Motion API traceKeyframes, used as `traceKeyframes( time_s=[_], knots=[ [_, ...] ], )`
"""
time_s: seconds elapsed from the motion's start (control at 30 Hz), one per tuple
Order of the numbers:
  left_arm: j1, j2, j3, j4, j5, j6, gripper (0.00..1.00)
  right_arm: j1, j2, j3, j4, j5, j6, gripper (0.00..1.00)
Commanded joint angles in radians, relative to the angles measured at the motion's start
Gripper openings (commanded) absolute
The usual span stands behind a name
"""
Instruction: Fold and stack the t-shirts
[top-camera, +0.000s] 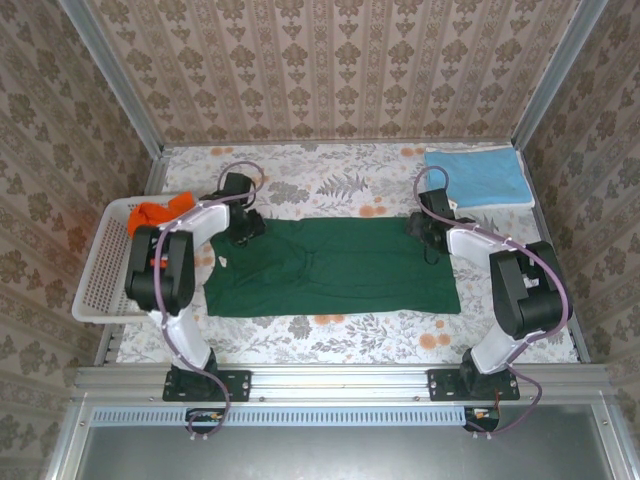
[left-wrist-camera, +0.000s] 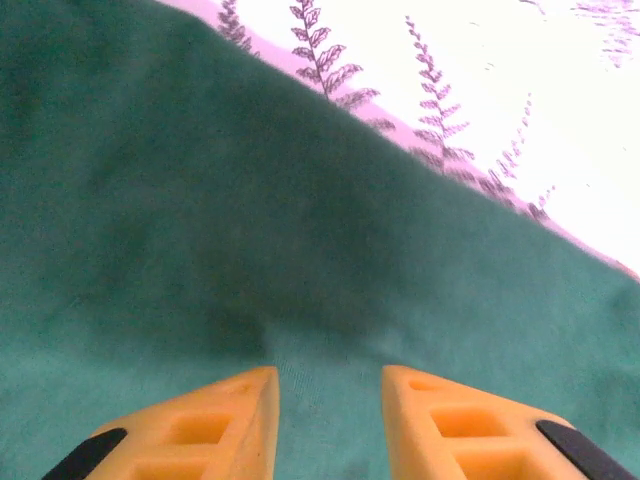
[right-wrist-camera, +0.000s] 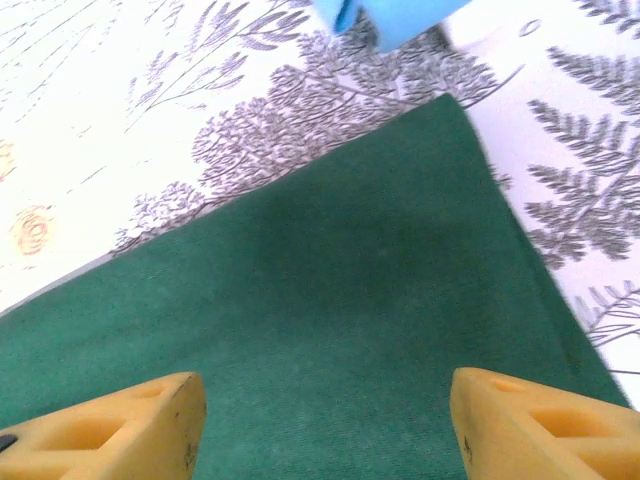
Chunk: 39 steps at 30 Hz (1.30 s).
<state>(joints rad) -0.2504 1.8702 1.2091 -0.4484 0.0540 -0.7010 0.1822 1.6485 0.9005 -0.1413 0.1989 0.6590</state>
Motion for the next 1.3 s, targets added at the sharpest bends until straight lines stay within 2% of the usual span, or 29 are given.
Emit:
traceKeyframes(
  time_s=[0.0,0.17,0.23,0.47,0.63,0.73,0.83,0.9,1.03,1.1,1.17,1.27],
  knots=[
    [0.014,0.101,0.097,0.019,0.018,-0.069,0.32,-0.018,0.015,0.026,-0.065,0.056,0.028,0.68],
    [0.022,0.262,0.262,-0.019,0.036,-0.054,0.32,-0.073,0.058,0.017,-0.056,-0.088,0.056,0.69],
    [0.024,0.332,0.359,-0.062,0.032,-0.039,0.32,-0.087,0.050,-0.012,-0.035,-0.109,0.077,0.69],
    [0.033,0.653,0.892,-0.232,0.087,0.045,0.33,-0.089,-0.057,-0.157,-0.004,-0.128,0.188,0.69],
    [0.020,0.883,1.304,-0.275,0.242,0.066,0.42,-0.055,-0.205,-0.294,0.026,-0.117,0.249,0.69],
    [-0.006,0.933,1.459,-0.262,0.305,0.070,0.53,-0.043,-0.299,-0.330,-0.009,-0.089,0.248,0.70],
    [-0.031,0.839,1.442,-0.216,0.311,0.098,0.63,-0.033,-0.384,-0.313,-0.076,-0.057,0.185,0.71],
    [-0.045,0.736,1.384,-0.219,0.276,0.143,0.69,-0.016,-0.438,-0.307,-0.066,-0.093,0.122,0.70],
    [-0.046,0.463,1.114,-0.191,0.188,0.157,0.73,0.104,-0.452,-0.244,-0.093,-0.175,0.009,0.67],
    [-0.043,0.313,0.905,-0.152,0.132,0.144,0.72,0.194,-0.424,-0.200,-0.136,-0.194,-0.026,0.64],
    [-0.033,0.187,0.698,-0.080,0.098,0.102,0.65,0.263,-0.397,-0.186,-0.150,-0.228,-0.039,0.60],
    [0.003,0.045,0.389,0.032,0.105,0.012,0.57,0.344,-0.362,-0.193,-0.160,-0.240,-0.037,0.55]
  ],
)
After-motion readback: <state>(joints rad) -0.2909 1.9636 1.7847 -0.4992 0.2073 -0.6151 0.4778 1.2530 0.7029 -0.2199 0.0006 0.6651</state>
